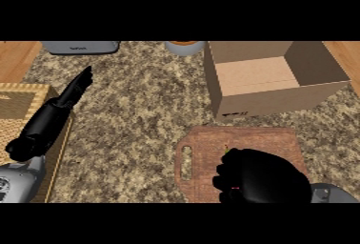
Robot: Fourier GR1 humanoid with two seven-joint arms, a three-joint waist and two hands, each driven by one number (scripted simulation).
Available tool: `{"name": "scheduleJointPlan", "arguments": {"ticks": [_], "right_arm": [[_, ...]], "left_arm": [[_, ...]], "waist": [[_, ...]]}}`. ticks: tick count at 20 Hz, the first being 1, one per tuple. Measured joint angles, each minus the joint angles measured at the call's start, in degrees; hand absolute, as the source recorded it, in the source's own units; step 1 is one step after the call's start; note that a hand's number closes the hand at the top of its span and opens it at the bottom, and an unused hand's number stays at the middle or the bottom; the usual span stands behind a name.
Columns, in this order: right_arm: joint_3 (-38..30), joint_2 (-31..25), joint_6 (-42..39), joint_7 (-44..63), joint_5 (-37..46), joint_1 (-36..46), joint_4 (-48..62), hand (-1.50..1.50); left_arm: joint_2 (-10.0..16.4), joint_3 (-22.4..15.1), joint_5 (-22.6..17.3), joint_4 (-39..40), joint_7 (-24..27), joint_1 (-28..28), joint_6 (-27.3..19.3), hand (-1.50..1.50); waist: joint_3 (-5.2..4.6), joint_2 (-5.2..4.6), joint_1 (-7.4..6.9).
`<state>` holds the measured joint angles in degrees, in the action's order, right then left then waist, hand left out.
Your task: Pick the tomato from the cutting board and place it in the cardboard box
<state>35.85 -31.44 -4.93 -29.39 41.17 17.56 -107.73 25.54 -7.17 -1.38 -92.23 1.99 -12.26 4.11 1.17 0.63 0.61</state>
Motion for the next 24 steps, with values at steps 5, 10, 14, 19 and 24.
{"name": "scheduleJointPlan", "arguments": {"ticks": [5,10,14,19,24], "right_arm": [[-10.3,1.8,-3.4,7.8,-10.4,-0.2,-1.6,1.5],[-20.0,3.5,-6.4,15.0,-17.1,6.2,3.9,1.5],[-25.0,4.6,-8.4,19.0,-19.8,14.0,11.9,1.5],[-27.5,3.4,-8.4,16.6,-16.6,22.3,24.8,1.5],[-25.7,-0.1,-11.7,12.4,-11.8,28.0,37.6,1.5]], "left_arm": [[0.1,0.0,0.1,-0.2,0.3,0.3,0.1,0.0],[-0.4,-0.9,1.2,0.6,1.4,-0.6,-0.2,0.0],[-0.5,-0.7,0.8,1.0,1.1,-1.6,0.5,0.0],[-0.5,-0.8,0.9,1.4,1.5,-2.2,1.2,0.0],[-1.5,-1.6,1.2,1.5,1.0,-3.3,0.8,0.0]], "waist": [[-0.04,-0.11,0.07],[0.06,-0.32,-0.74],[-0.05,-0.42,-1.43],[-0.07,-0.67,-2.25],[-0.02,-1.03,-3.11]]}}
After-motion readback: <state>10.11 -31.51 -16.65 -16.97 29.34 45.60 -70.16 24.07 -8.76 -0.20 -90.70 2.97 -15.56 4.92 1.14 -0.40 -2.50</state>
